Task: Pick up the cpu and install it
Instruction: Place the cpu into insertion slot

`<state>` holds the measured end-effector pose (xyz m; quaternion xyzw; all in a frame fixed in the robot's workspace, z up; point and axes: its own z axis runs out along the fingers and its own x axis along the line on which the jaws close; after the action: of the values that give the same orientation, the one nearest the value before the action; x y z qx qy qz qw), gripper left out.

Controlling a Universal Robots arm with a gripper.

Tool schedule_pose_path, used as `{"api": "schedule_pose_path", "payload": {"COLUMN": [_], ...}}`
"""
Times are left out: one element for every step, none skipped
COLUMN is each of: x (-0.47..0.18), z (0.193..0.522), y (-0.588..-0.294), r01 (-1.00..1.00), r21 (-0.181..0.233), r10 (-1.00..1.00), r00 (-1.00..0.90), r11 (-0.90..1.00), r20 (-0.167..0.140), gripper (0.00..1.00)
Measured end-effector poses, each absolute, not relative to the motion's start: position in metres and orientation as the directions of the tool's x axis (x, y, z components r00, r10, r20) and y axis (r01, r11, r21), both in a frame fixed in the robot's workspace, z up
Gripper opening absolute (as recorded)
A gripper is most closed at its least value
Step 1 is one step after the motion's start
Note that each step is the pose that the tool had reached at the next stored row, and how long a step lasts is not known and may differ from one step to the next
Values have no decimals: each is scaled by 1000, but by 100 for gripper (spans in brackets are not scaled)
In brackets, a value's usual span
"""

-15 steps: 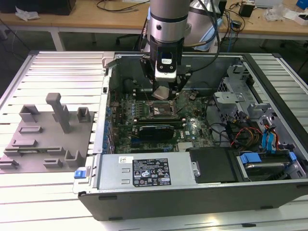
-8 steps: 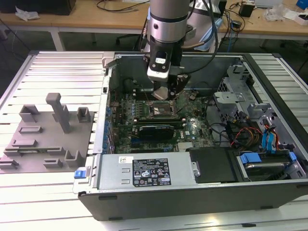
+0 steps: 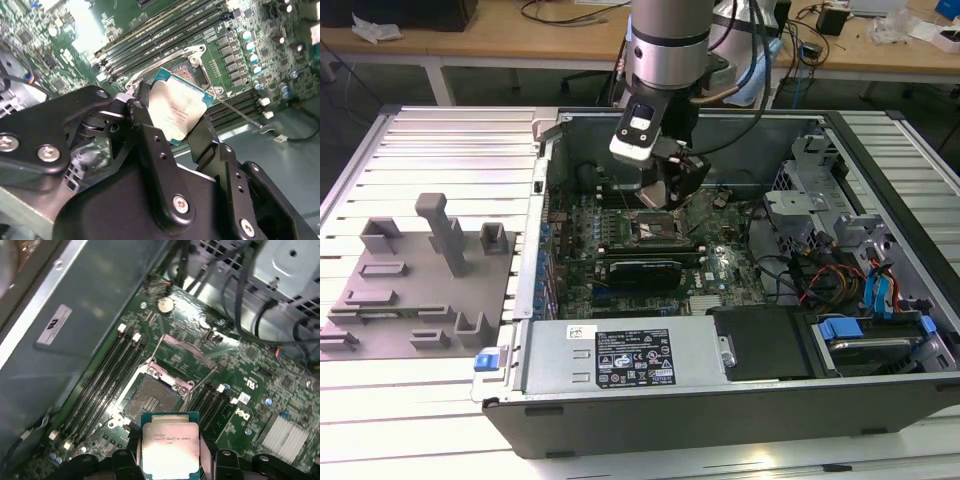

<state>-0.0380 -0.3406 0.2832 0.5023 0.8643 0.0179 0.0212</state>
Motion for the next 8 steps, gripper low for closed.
{"api": "schedule_pose_path", "payload": {"x": [-38,-38,-38,-38,-38,-38,-38,-38], "z": [283,283,283,283,283,283,283,283], "y": [-341,-341,-341,-341,-341,-341,-341,-341], "r01": [875,886,893,905,915,922,929,937], "r21": [52,52,52,52,52,52,52,52], "r10": [877,887,895,906,917,924,931,938], "r00": [-481,-461,-446,-422,-399,-383,-365,-345], "r11": [481,461,446,422,400,384,366,346], "r20": [-19,-19,-19,-19,-19,-19,-19,-19], "gripper": [55,55,55,55,55,55,55,55]}}
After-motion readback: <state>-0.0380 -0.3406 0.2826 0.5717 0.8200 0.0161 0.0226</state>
